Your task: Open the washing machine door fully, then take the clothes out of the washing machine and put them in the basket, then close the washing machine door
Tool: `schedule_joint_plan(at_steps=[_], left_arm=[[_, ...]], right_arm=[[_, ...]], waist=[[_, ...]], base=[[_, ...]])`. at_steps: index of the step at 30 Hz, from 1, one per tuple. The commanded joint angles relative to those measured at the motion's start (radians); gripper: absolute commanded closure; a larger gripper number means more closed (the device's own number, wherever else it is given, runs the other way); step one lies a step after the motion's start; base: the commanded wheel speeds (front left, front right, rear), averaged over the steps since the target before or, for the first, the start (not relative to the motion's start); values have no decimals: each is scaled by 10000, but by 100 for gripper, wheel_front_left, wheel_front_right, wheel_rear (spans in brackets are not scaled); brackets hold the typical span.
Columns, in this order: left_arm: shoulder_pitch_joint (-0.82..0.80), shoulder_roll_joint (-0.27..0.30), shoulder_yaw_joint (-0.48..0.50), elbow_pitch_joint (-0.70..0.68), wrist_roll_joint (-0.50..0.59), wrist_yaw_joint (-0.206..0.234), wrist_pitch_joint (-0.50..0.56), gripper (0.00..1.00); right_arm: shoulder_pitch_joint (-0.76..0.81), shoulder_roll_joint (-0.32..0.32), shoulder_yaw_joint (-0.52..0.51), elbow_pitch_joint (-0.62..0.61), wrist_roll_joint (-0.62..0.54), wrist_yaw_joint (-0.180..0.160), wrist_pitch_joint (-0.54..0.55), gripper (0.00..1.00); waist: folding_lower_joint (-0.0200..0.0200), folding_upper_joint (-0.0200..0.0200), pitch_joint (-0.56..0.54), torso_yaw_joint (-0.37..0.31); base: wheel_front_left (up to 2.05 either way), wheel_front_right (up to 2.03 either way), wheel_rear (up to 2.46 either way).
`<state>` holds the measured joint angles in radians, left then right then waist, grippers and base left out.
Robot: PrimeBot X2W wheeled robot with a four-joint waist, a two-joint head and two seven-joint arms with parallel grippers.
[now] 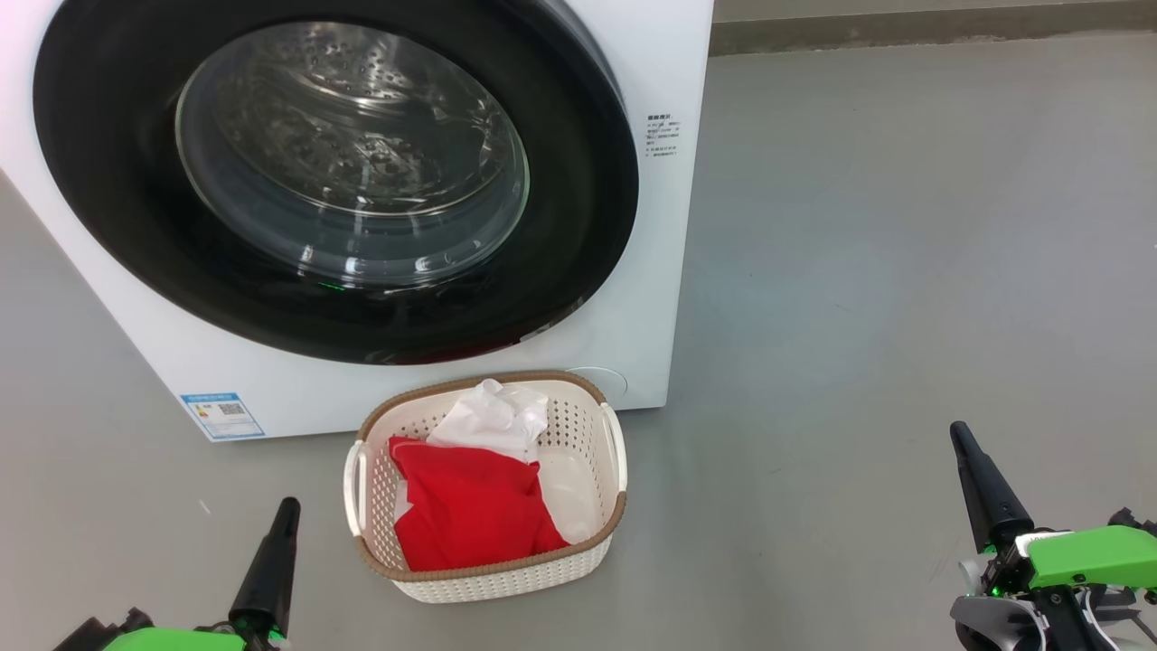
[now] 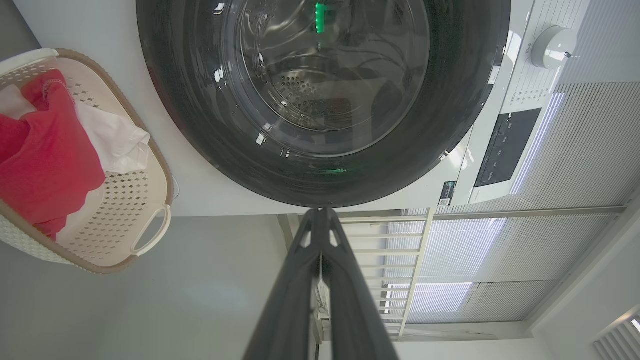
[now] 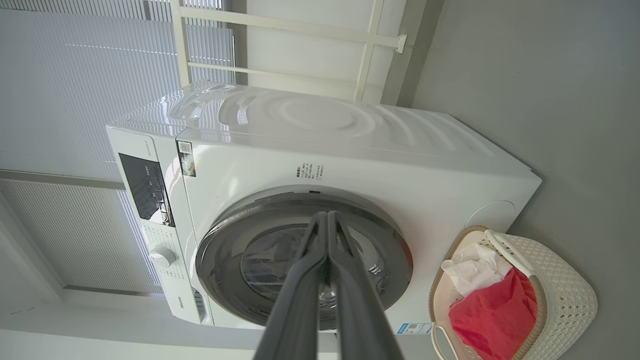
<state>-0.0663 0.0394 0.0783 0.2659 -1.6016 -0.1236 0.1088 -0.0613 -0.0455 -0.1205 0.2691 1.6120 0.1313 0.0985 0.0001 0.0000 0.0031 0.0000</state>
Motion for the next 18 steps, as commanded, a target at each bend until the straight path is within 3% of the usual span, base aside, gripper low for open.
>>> schedule_joint_plan(at_steps=[1, 18], left_arm=[[-418, 108, 357, -206, -68, -71, 46, 100], [-418, 108, 356, -206, -69, -71, 45, 100]], right_arm=[[-458, -111, 150, -248, 35, -6, 81, 100], [-460, -97, 129, -247, 17, -6, 98, 100]], waist=[[0, 0, 0, 0], [0, 0, 0, 0]], base=[[0, 0, 0], [0, 0, 0]])
